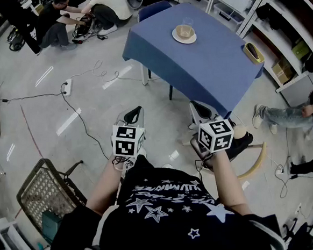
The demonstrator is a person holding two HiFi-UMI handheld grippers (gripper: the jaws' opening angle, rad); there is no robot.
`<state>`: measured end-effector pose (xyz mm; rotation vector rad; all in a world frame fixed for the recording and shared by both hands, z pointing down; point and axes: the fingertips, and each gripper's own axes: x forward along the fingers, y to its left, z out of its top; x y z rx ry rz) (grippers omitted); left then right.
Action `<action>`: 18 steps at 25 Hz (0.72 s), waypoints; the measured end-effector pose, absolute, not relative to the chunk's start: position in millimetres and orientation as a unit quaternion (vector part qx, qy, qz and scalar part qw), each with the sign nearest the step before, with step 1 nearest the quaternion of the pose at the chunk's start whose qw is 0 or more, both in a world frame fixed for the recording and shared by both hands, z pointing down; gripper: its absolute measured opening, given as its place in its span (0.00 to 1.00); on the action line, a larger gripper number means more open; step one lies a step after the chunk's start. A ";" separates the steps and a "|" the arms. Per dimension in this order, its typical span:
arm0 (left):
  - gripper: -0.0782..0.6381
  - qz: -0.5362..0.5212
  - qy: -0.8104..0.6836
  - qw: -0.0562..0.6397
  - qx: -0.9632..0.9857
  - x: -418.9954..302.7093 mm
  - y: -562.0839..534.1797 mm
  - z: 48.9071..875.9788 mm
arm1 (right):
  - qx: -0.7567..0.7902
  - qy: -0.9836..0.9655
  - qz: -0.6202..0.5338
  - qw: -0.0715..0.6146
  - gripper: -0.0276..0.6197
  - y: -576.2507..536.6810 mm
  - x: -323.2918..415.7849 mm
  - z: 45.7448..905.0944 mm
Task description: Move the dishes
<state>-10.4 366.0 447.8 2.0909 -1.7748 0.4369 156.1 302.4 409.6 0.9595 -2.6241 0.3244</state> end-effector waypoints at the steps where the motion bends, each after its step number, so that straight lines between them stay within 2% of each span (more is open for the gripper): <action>1: 0.14 0.155 -0.630 0.181 0.739 -12.5 367.1 447.2 | 0.336 -0.921 0.112 0.163 0.05 302.8 155.6 408.5; 14: 0.14 0.159 -0.629 0.200 0.734 -24.9 368.7 461.8 | 0.342 -0.917 0.117 0.170 0.05 295.5 146.6 417.5; 18: 0.14 0.152 -0.629 0.189 0.739 -44.5 352.2 452.6 | 0.353 -0.917 0.114 0.149 0.05 279.7 132.0 404.0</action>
